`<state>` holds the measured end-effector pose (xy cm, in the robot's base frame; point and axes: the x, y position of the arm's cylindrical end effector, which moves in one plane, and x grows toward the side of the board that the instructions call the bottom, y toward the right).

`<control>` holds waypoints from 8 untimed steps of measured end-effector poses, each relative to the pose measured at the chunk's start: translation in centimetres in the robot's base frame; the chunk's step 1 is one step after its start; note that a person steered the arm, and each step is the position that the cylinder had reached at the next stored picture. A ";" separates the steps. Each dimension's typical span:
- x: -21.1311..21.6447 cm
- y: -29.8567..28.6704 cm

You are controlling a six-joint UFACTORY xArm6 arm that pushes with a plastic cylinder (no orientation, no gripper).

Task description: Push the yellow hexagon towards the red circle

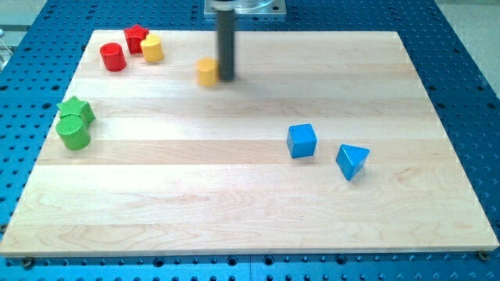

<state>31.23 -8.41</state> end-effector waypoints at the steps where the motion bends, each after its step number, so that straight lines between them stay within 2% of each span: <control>1: 1.1 -2.9; 2: 3.2 -2.9; 3: 1.7 -7.2; 4: 0.9 -8.7; 5: 3.9 -9.1; 6: 0.5 -9.7; 8: 0.6 -10.3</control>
<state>31.83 -18.69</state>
